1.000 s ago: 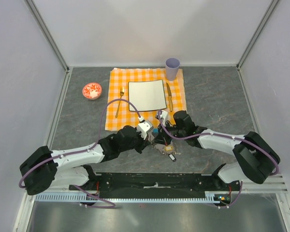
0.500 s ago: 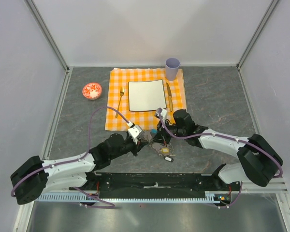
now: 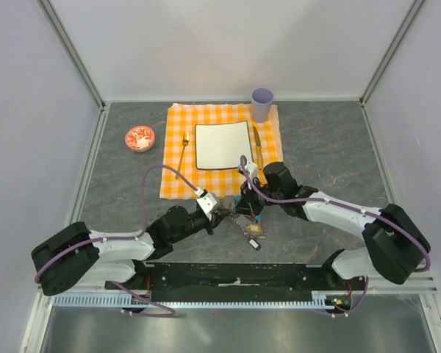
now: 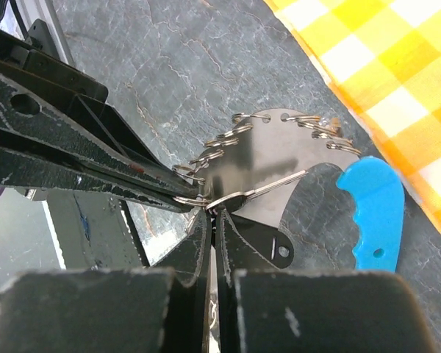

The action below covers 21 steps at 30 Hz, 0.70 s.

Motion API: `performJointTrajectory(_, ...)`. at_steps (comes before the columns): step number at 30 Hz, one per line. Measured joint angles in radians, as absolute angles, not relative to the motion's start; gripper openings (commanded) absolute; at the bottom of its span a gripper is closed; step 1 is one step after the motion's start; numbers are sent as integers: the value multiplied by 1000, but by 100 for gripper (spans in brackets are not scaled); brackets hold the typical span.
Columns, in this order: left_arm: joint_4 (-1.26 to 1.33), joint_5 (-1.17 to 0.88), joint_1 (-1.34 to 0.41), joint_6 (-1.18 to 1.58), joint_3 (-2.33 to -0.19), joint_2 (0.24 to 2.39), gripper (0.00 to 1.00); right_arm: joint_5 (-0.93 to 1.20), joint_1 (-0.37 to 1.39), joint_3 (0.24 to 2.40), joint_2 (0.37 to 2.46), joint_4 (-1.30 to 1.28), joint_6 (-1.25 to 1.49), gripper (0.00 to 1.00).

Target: Put the keys on the keyring

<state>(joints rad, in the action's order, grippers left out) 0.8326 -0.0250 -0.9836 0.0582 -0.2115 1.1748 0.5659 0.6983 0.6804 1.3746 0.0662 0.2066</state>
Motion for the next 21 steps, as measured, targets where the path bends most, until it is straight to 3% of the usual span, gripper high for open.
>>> performJointTrajectory(7,855,-56,-982,42,-212,1187,2,550,696,693,1392,40,238,8)
performJointTrajectory(12,839,-66,-979,37,-203,1145,2,546,698,714,1410,29,248,22)
performJointTrajectory(21,853,-140,-979,35,-182,1084,2,560,701,736,1417,-12,263,34)
